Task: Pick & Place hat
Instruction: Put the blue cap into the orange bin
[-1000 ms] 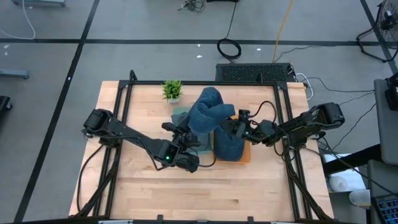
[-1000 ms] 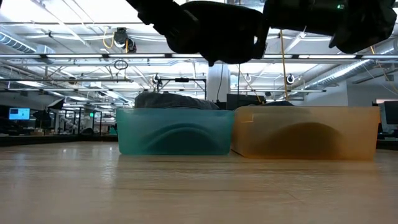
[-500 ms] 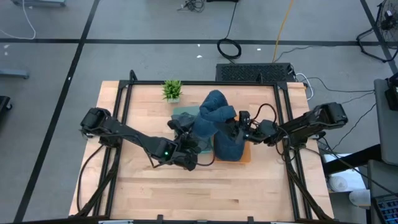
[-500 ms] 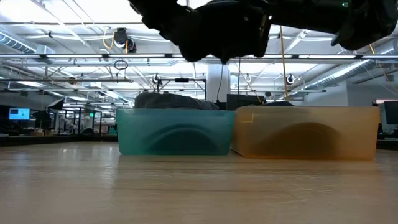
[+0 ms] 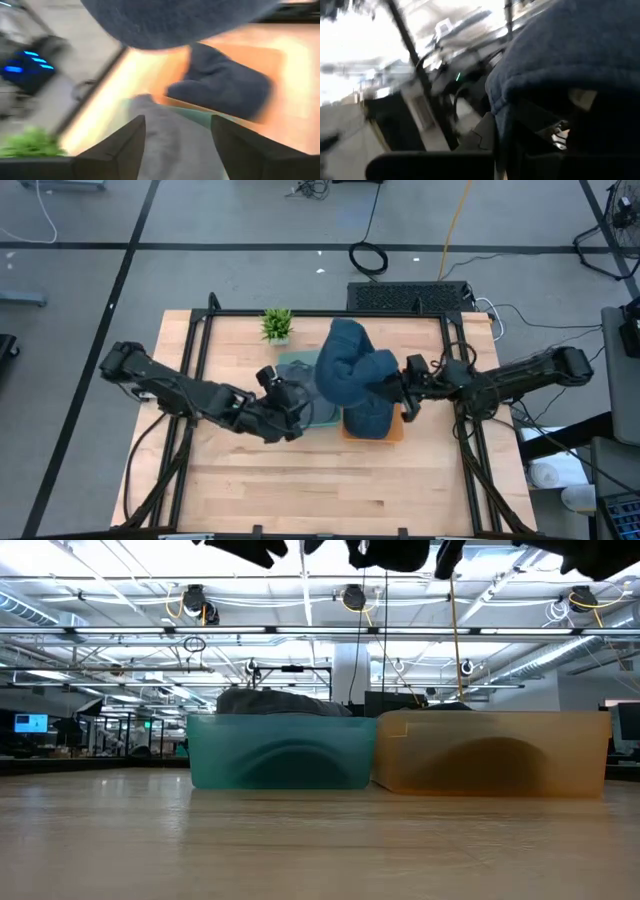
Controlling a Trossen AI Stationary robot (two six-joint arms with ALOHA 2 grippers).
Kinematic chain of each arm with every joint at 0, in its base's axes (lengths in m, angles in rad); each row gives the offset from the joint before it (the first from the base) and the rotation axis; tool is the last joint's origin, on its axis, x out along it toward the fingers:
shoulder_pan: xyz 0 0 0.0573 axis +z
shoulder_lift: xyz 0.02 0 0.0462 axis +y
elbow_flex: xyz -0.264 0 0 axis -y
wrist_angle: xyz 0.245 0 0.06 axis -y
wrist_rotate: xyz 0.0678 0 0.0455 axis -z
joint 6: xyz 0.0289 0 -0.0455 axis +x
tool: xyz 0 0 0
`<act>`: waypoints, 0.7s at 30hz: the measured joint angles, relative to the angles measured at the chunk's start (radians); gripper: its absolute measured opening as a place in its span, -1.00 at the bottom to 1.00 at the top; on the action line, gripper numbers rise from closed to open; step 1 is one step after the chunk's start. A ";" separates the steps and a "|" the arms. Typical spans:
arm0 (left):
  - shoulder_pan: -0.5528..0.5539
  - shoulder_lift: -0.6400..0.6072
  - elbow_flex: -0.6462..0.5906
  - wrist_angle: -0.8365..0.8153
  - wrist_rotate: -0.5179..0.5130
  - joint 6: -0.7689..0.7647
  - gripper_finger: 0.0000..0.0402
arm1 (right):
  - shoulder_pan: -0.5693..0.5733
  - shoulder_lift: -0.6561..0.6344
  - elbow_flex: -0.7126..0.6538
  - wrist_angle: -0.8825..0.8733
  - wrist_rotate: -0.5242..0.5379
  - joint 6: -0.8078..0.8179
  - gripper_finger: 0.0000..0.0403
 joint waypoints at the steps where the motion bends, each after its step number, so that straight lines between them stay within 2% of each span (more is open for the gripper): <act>1: 0.002 -0.012 0.000 -0.001 0.051 0.006 0.19 | 0.000 -0.027 0.000 -0.041 -0.027 -0.037 -1.00; 7: 0.047 -0.063 -0.001 0.033 0.356 0.001 0.34 | 0.001 -0.182 0.000 -0.277 -0.222 -0.200 -1.00; 11: 0.084 -0.077 -0.001 0.065 0.536 -0.016 0.37 | 0.001 -0.238 0.000 -0.360 -0.289 -0.238 -1.00; 18: 0.132 -0.078 -0.001 0.187 0.640 0.040 0.31 | 0.049 -0.255 0.000 -0.346 -0.414 -0.329 -1.00; 21: 0.147 -0.078 -0.001 0.271 0.701 0.072 0.27 | 0.082 -0.254 0.000 -0.347 -0.412 -0.375 -1.00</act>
